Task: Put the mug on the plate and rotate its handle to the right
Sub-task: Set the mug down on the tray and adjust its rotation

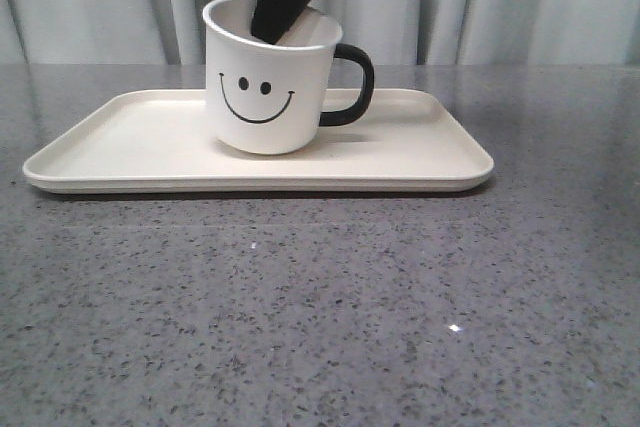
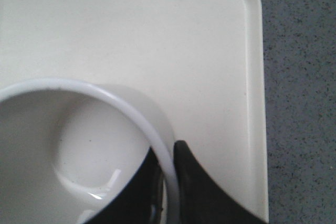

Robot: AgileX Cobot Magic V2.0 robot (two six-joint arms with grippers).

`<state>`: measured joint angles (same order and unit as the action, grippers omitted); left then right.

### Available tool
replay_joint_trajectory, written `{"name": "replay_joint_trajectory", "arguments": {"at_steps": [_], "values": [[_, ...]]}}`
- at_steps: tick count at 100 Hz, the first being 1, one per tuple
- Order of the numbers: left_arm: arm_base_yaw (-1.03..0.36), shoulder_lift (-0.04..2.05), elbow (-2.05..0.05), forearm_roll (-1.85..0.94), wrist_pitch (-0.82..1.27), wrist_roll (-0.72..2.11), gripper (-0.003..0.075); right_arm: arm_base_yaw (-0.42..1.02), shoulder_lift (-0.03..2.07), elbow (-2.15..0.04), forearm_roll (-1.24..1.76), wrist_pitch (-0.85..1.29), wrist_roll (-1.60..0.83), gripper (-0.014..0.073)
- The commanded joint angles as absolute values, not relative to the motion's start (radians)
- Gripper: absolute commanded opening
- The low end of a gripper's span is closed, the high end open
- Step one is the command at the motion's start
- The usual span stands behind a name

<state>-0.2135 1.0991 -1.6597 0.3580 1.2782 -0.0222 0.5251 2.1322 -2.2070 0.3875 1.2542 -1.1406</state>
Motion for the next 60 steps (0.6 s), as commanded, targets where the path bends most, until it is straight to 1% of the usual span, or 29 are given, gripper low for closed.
{"name": "replay_joint_trajectory", "arguments": {"at_steps": [1, 60], "values": [[-0.211, 1.086, -1.682, 0.372, 1.262, -0.030, -0.0020, 0.526, 2.070, -2.233, 0.432, 1.336, -1.138, -0.0063], [-0.211, 1.086, -1.682, 0.357, 1.262, -0.030, -0.0020, 0.526, 2.070, -2.233, 0.436, 1.336, -1.093, -0.0063]]}}
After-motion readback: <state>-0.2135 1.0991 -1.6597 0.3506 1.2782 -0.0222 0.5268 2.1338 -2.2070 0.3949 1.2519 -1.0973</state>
